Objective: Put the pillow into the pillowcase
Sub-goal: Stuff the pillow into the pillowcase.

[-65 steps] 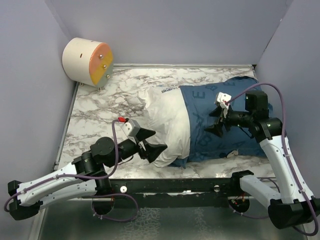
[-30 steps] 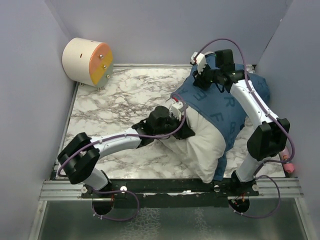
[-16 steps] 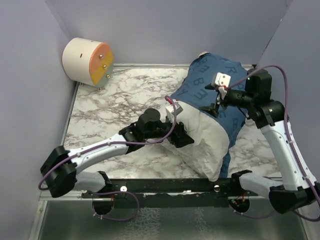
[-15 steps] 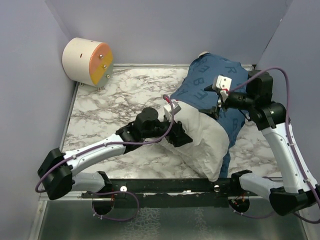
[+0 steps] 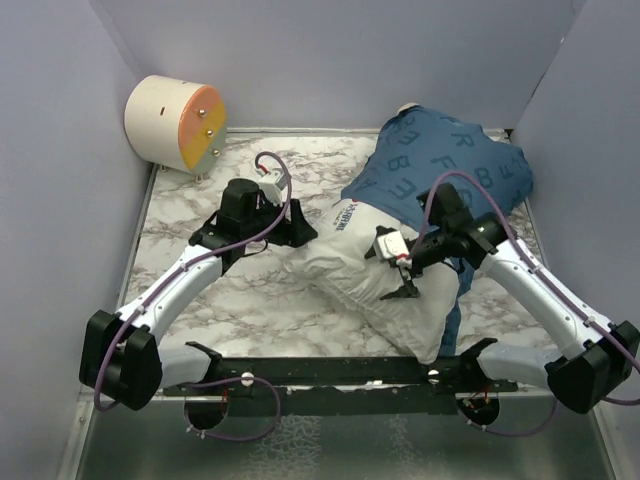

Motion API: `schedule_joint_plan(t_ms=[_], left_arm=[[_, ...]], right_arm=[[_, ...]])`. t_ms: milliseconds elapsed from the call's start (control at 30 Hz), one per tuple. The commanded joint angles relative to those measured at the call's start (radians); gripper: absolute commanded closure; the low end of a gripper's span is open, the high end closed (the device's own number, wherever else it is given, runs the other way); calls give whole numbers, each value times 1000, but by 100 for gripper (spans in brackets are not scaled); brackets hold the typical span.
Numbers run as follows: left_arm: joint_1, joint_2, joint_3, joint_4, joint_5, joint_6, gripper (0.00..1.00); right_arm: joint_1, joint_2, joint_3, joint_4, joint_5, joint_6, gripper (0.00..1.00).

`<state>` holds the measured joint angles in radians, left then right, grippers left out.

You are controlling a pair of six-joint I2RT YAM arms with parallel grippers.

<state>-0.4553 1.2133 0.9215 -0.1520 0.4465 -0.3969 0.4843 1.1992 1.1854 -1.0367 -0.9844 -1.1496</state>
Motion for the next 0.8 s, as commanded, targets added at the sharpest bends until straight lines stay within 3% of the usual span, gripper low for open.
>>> schedule_joint_plan(t_ms=[0,67,133,167,233,300,367,433,600,767], left_arm=[[39,16,-105,62,101,-32,40],[38,32,-164,138,143,-63,47],[36,52,-225,236,182,-110,52],[32,62,-248,277,200,-130,53],[16,74,-276,333,203,-148,53],[1,73,-287,353,185,-139,51],[-5,50,-299,355,148,-116,48],[-5,9,-322,361,109,-89,44],[-4,-128,-439,423,-26,-115,21],[-5,-168,-554,632,20,-224,16]], right_arm=[[81,-53,-157,167,309,17,7],[82,-59,-211,237,401,50,11],[82,-64,-243,322,523,139,24],[81,-66,-250,355,593,184,37],[71,-75,-267,415,724,238,75],[19,-105,-278,458,753,246,90],[-59,-141,-269,484,724,257,98],[-152,-155,-244,492,680,255,99],[-296,-139,-210,428,576,183,97],[-297,-155,-136,133,259,30,49]])
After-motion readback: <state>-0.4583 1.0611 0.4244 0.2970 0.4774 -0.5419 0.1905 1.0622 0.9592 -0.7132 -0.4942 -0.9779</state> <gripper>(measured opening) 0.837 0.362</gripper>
